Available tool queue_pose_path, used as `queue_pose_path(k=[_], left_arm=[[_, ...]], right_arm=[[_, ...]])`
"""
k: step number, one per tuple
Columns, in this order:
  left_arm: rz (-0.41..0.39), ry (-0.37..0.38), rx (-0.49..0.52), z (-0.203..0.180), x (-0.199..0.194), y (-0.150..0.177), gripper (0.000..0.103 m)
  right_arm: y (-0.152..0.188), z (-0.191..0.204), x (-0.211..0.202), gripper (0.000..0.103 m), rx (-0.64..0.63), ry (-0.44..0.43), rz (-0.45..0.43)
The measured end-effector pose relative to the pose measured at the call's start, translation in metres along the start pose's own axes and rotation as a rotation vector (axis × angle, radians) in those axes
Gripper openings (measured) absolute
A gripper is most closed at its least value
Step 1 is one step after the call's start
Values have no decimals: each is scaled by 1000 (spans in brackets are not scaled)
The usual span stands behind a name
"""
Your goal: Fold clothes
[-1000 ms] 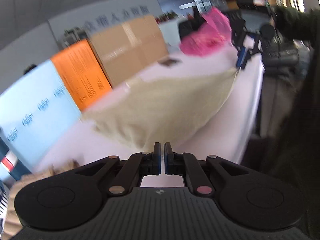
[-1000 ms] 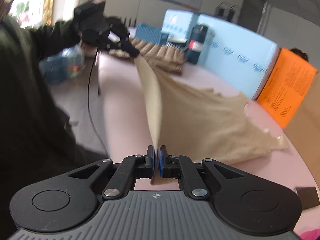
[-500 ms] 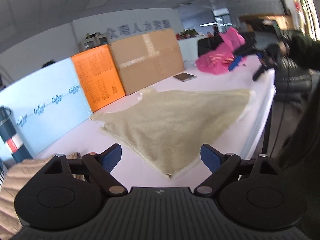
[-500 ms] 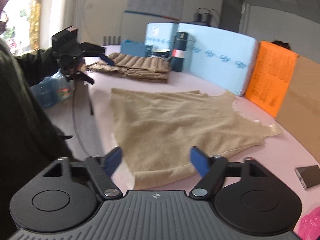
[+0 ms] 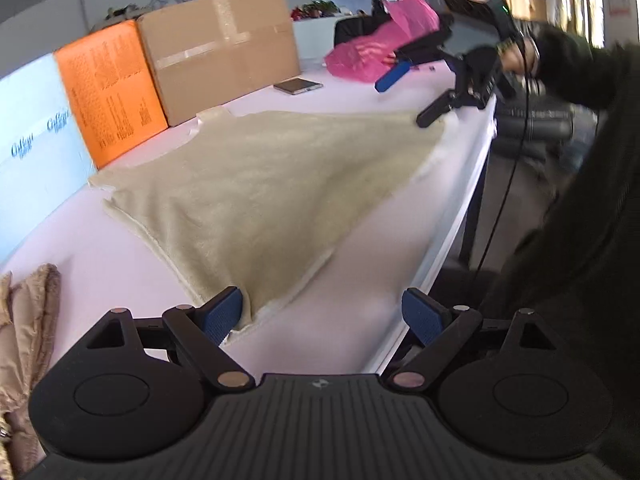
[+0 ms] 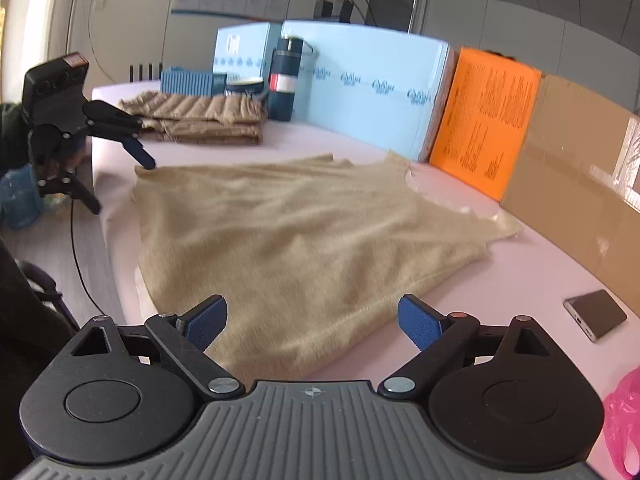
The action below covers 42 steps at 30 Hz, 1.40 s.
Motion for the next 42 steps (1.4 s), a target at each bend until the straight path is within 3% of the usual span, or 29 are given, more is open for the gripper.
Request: queue_pose_path(k=[5, 10, 14, 17, 20, 22, 24, 25, 27, 33, 38, 42], left_arm=[[-63, -41, 9, 1, -18, -2, 86], [-133, -149, 20, 17, -13, -35, 92], [-67, -280, -115, 34, 28, -68, 93], [25, -264, -225, 43, 59, -73, 93], [112, -253, -226, 38, 74, -58, 93], [94, -253, -243, 36, 69, -41, 94], [88, -233, -286, 41, 56, -29, 95], [88, -236, -309, 44, 50, -26, 101], [82, -261, -334, 50, 39, -21, 103], [5, -363, -390, 77, 17, -36, 103], [16, -455, -423, 103, 41, -68, 103], [125, -493, -371, 104, 79, -79, 103]], right_arm=[[12, -8, -12, 99, 16, 23, 44], [-10, -5, -22, 101, 11, 24, -80], [-35, 4, 7, 103, 7, -68, -84], [-45, 7, 34, 103, 29, -147, -51], [-39, 1, 53, 103, 99, -182, 26], [-26, -3, 56, 103, 115, -178, 97], [-13, -7, 45, 103, 115, -183, 91], [-6, -10, 38, 103, 114, -186, 83], [-1, -18, 27, 103, 145, -167, 81], [-7, -38, 3, 103, 205, -89, -53], [-35, -48, 28, 103, 226, -80, -85], [-53, -52, 54, 103, 241, -120, -85]])
Point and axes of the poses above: each gripper's, at about its wrist camera, not at the fingertips, and x roughly the way its jaws point, z to its left, y to its underside, the point moved 1 cm from there along x, roughly the way its jaws point, and after that the axes turned 10 degrees about x, right-handed, at the moved point
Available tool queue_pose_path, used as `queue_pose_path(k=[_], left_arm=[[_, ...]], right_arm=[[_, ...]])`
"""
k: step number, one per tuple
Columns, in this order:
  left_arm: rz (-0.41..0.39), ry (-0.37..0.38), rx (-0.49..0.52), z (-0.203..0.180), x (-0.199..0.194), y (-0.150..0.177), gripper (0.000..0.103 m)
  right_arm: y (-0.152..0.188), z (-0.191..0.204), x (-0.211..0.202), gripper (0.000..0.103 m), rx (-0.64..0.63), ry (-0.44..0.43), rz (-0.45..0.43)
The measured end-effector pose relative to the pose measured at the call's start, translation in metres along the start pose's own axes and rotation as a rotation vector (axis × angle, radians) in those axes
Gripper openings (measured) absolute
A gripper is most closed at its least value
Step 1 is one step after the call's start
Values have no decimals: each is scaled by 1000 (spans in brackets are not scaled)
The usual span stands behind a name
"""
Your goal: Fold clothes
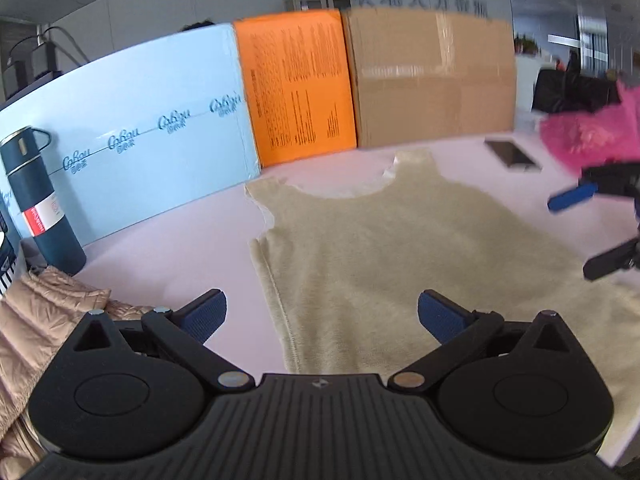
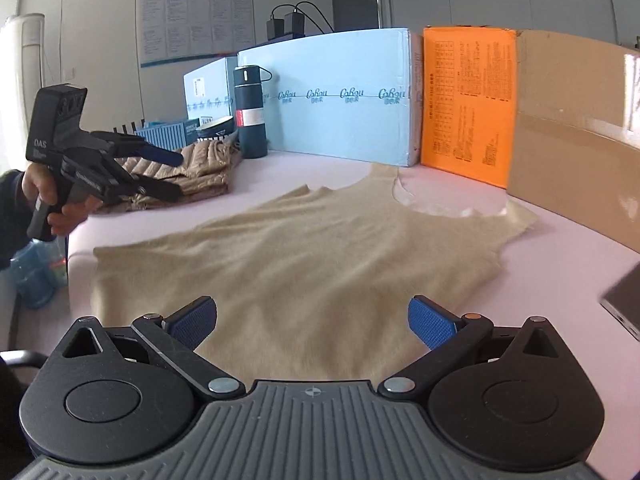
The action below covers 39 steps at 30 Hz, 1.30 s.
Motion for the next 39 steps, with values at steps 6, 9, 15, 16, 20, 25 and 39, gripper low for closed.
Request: queue_pose_path(k=[6, 9, 15, 16, 20, 25, 39], left_arm=[[106, -107, 91, -24, 38, 0, 103], [137, -124, 89, -27, 47, 3, 103], [133, -136, 50, -25, 50, 7, 103], [132, -139, 46, -25, 50, 8, 103], [122, -153, 43, -26, 48, 10, 103], [114, -182, 65, -29, 46, 11, 103], [125, -184, 1, -19, 45, 17, 103]], right_arm=[[-16, -13, 41, 103, 9, -14, 54], [-18, -25, 58, 103, 43, -2, 79], [-15, -34, 75, 103, 64, 28, 149], [-14, -33, 75, 103, 47, 34, 157], [-7, -26, 70, 103, -30, 66, 175], [-1, -27, 58, 103, -21, 79, 167], [6, -25, 46, 103, -25, 115, 156]])
Point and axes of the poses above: each gripper's, at about its wrist camera, not at the fingertips, and x roughly the way its jaws point, z to its left, y to its underside, the point moved 1 cm from there along x, roughly the way its jaws point, and after that the axes turned 10 degrees about x, right-handed, at the moved point
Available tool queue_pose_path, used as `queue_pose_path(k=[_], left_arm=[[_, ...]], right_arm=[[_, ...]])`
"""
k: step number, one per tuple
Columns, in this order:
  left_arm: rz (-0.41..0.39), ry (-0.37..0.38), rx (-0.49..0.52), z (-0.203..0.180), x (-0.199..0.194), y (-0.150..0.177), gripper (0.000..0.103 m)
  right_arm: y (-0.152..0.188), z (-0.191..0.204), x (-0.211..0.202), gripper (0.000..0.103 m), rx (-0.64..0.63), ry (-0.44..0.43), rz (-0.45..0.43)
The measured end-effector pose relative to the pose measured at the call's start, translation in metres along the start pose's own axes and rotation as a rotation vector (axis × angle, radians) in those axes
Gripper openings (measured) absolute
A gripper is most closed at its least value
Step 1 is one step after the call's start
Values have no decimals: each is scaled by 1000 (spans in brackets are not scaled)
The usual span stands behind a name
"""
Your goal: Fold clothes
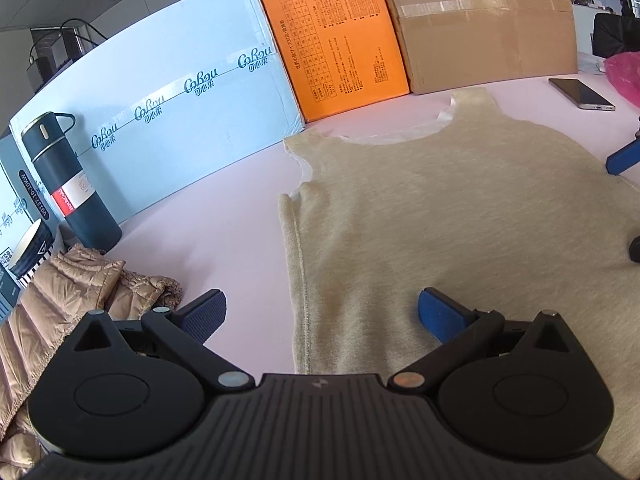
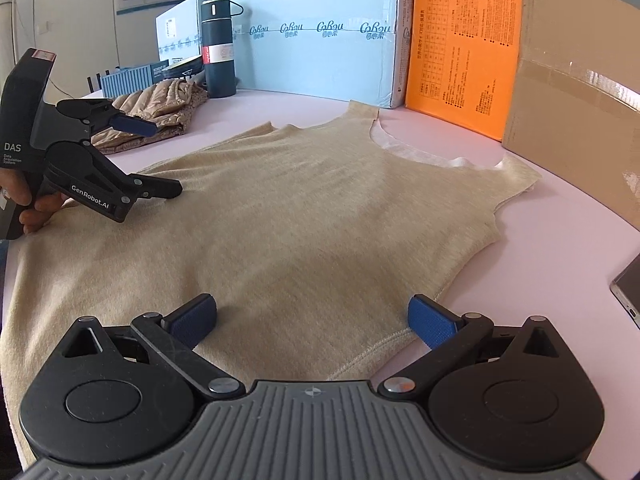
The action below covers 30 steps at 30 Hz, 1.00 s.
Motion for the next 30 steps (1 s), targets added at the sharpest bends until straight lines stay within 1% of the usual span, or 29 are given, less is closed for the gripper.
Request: queue_pose_path(k=[9, 13, 16, 20, 23, 25, 26, 30], left_arm=[[1, 2, 4, 5, 0, 3, 103], [30, -27, 11, 20, 2, 6, 103], [53, -27, -35, 38, 7, 11, 103], [71, -13, -140, 62, 14, 19, 103], [39, 16, -203, 75, 16, 20, 103], [19, 12, -216, 80, 18, 17, 103], [14, 6, -208, 81, 19, 13, 103], [-3, -5, -183, 89, 26, -4, 103]], right_arm=[[1, -1, -3, 103, 6, 2, -1], [4, -5, -6, 103, 27, 0, 7], [5, -12, -9, 103, 54, -21, 13], [4, -13, -10, 103, 67, -30, 12], [3, -15, -11, 103, 81, -34, -1], [2, -22, -14, 103, 128, -36, -26], [2, -30, -16, 103, 176, -29, -46], [-1, -73, -22, 103, 431, -35, -142]])
Point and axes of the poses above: each gripper's, at about its wrist camera, not at the fingertips, and x roughly the way its jaws point, z to its left, y to its underside, the point moved 1 cm from there along x, roughly the way its jaws point, and after that the axes turned 10 degrees about x, right-handed, at the moved point
